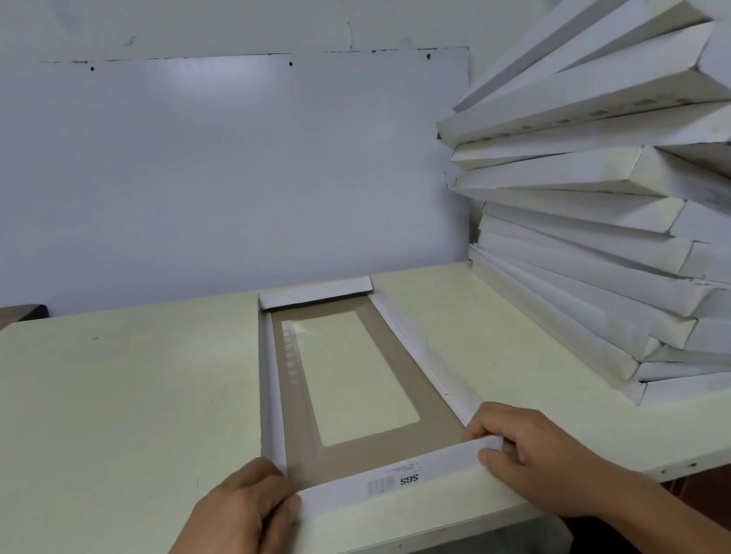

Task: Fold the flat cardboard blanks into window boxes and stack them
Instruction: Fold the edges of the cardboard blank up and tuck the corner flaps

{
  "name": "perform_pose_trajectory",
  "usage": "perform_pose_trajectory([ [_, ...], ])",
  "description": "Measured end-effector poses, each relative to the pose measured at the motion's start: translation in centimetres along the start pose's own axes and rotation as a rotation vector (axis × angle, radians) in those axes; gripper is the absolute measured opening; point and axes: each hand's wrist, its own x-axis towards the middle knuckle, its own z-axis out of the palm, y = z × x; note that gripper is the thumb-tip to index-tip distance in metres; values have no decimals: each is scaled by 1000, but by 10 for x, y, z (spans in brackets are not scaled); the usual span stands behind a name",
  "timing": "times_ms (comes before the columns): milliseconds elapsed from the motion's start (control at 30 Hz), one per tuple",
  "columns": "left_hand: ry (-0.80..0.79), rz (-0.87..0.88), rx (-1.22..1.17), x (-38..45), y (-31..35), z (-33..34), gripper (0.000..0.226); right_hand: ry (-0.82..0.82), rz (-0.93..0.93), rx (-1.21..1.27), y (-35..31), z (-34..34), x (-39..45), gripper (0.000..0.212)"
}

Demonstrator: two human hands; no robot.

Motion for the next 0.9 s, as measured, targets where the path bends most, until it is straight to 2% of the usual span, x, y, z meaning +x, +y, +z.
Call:
perform_pose_trajectory([
  [133,1,-16,18,-2,-1,0,43,9,-11,33,1,1,0,30],
  [400,-5,-8,67,-3,-2,2,39,54,-45,22,3,4,2,20],
  [567,41,2,125,-4,4,8,30,63,-70,9,3,5,1,32],
  [633,59,3,129,-4,5,9,29,63,-68,-1,5,6,0,25],
  [700,65,-2,116,-4,4,11,34,74,-64,6,6,7,0,22],
  [900,72,-19,22,-6,2,13,45,87,-60,16,2,9,-1,33],
])
